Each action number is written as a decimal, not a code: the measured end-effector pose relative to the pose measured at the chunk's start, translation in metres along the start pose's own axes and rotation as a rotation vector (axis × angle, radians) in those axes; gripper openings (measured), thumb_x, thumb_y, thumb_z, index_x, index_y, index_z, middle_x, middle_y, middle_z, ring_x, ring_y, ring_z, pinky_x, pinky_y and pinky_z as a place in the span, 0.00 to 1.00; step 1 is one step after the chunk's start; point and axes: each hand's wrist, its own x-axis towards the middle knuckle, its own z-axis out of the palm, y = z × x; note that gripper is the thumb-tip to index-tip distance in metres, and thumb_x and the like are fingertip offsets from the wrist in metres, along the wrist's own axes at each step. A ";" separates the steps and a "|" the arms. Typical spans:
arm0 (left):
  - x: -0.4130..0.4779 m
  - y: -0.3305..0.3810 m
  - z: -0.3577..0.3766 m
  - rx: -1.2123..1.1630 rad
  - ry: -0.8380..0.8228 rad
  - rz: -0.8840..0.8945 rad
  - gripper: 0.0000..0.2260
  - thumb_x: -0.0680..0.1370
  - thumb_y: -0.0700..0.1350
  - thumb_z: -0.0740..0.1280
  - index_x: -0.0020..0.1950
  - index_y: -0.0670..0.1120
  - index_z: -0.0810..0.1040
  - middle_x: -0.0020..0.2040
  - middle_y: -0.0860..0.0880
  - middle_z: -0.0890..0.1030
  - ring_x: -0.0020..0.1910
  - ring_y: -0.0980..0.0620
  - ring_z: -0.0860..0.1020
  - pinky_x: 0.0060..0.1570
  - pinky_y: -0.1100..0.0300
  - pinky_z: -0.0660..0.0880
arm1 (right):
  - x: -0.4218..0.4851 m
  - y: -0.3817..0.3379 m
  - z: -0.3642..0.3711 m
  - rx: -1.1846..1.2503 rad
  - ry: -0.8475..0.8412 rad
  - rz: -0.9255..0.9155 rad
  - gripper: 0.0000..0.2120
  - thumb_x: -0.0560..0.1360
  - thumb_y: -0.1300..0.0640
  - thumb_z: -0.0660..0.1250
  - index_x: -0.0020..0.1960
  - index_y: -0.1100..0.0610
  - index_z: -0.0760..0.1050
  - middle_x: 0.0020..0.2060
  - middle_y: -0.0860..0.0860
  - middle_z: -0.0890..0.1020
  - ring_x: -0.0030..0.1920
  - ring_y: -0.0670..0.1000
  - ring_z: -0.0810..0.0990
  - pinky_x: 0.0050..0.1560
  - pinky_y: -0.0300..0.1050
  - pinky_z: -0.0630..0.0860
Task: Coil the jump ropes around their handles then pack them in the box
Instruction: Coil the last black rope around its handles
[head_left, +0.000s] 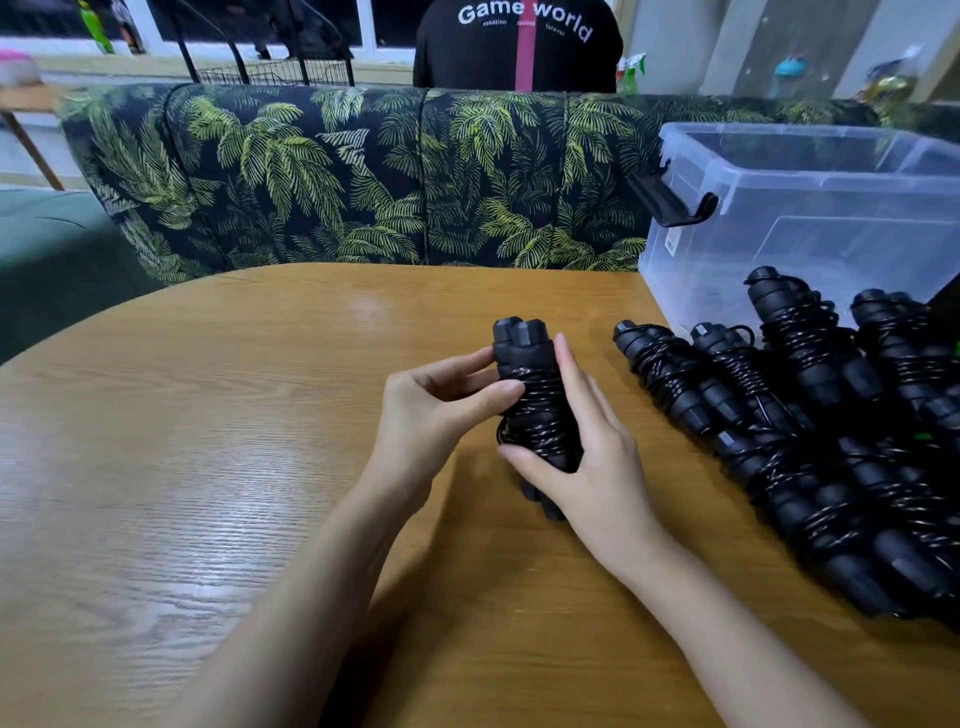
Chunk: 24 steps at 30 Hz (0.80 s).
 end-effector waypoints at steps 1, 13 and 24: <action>0.000 0.001 -0.001 0.001 -0.002 0.000 0.25 0.64 0.45 0.76 0.60 0.41 0.81 0.48 0.48 0.86 0.52 0.52 0.84 0.51 0.63 0.78 | 0.000 0.002 -0.002 0.048 0.000 0.018 0.45 0.70 0.50 0.77 0.78 0.43 0.53 0.67 0.35 0.71 0.66 0.32 0.69 0.61 0.26 0.64; 0.000 -0.003 0.002 0.001 0.057 0.008 0.22 0.65 0.44 0.77 0.58 0.42 0.83 0.47 0.46 0.86 0.50 0.50 0.85 0.51 0.61 0.79 | -0.001 0.006 0.002 -0.021 0.104 -0.053 0.39 0.70 0.55 0.78 0.75 0.45 0.63 0.72 0.37 0.66 0.71 0.32 0.62 0.70 0.36 0.65; 0.003 -0.001 -0.002 -0.010 0.039 0.038 0.17 0.66 0.44 0.76 0.54 0.42 0.84 0.44 0.45 0.86 0.41 0.53 0.84 0.46 0.62 0.78 | 0.005 0.002 -0.018 0.400 -0.018 0.158 0.33 0.69 0.60 0.73 0.70 0.43 0.67 0.53 0.28 0.80 0.59 0.37 0.78 0.58 0.32 0.72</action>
